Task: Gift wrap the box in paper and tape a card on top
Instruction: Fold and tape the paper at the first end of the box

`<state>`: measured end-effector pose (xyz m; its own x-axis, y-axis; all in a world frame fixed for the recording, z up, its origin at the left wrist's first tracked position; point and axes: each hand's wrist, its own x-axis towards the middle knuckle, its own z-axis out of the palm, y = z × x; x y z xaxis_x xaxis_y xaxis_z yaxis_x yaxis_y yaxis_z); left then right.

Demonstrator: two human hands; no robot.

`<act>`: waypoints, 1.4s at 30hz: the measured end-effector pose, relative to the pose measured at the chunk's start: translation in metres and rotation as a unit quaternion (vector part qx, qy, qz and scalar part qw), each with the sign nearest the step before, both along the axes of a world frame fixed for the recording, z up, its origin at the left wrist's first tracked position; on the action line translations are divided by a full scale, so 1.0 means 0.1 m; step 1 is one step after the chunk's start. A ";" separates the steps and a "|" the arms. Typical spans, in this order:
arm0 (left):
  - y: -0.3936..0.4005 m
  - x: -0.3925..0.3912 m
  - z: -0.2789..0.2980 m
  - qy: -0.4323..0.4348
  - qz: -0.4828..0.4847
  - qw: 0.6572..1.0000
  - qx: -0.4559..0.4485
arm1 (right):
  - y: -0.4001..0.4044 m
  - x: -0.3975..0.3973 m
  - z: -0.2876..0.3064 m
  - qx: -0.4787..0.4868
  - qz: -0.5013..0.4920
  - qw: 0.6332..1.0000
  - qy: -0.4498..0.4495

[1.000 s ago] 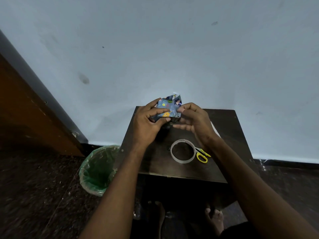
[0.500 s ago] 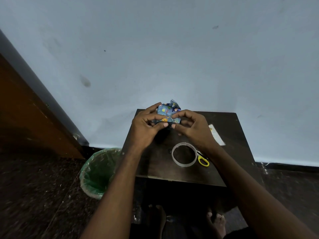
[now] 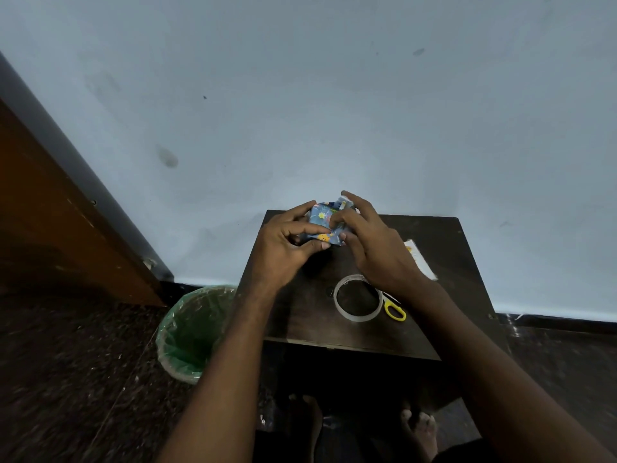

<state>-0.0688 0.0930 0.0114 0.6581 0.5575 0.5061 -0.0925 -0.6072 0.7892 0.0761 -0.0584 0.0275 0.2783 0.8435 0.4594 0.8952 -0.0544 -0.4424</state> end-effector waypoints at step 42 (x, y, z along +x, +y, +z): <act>-0.06 0.03 0.04 0.005 0.045 0.999 0.013 | 0.07 -0.04 -0.04 0.158 -0.016 0.953 0.258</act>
